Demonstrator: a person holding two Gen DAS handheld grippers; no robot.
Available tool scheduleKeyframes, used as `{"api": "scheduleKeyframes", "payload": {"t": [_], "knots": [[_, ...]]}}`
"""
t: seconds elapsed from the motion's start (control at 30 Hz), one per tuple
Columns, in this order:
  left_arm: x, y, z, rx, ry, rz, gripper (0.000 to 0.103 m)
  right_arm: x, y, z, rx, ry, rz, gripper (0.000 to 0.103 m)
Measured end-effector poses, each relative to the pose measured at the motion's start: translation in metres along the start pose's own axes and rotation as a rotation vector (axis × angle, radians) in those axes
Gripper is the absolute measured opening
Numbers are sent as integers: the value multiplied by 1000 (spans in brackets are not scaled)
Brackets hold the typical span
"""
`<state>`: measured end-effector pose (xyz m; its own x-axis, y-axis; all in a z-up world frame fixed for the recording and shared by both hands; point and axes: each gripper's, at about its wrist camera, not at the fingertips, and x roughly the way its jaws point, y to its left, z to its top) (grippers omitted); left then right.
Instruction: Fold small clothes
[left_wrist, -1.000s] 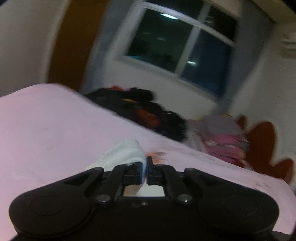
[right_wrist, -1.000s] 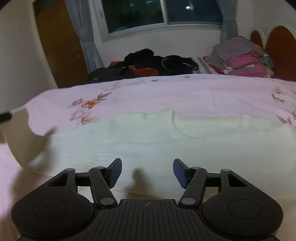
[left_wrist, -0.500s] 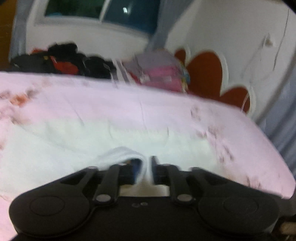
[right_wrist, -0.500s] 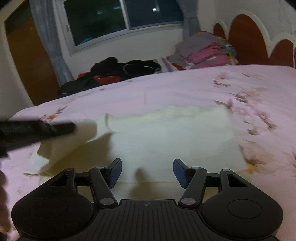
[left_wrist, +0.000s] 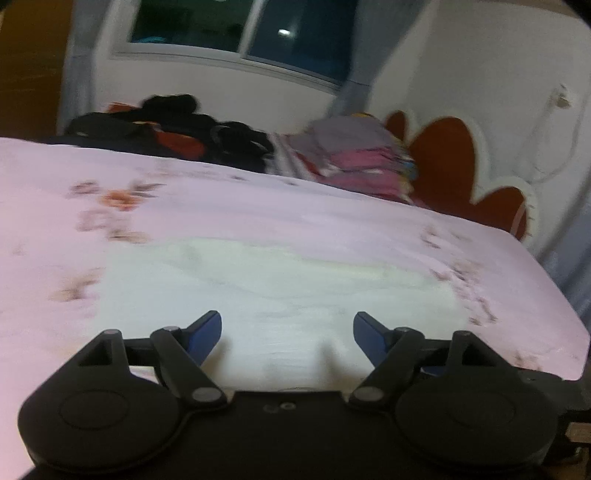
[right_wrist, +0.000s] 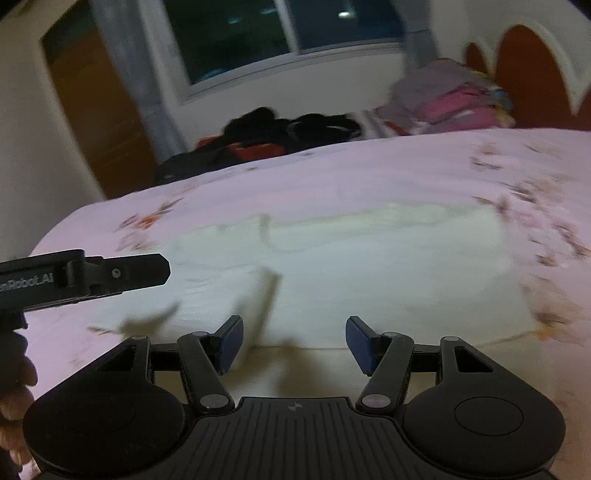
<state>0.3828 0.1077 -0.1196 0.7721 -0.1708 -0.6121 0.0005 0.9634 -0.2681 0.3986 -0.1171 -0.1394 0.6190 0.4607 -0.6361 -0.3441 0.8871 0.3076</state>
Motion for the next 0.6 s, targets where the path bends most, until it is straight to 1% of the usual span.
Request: {"api": "scheduleKeyframes", "payload": {"t": [0.13,0.23,0.33,0.5,0.53,0.6], "knots": [[-9,29,-8,12,13,102,77,10,26,-8,-102,27,17,61],[-13,47,-17,0,40,148,77,17,39,-15,-159,35,14,61],[-13,58,-28,-9,68,170,77,27,50,-22,-216,45,-12,61],[-4,60,-39,-1,96,176,77,49,59,-26,-319,47,-105,61],[-2,59,-40,6,101,181,77,52,60,-26,-327,45,-112,61],[3,58,-44,17,111,189,77,57,59,-23,-324,47,-101,61]]}}
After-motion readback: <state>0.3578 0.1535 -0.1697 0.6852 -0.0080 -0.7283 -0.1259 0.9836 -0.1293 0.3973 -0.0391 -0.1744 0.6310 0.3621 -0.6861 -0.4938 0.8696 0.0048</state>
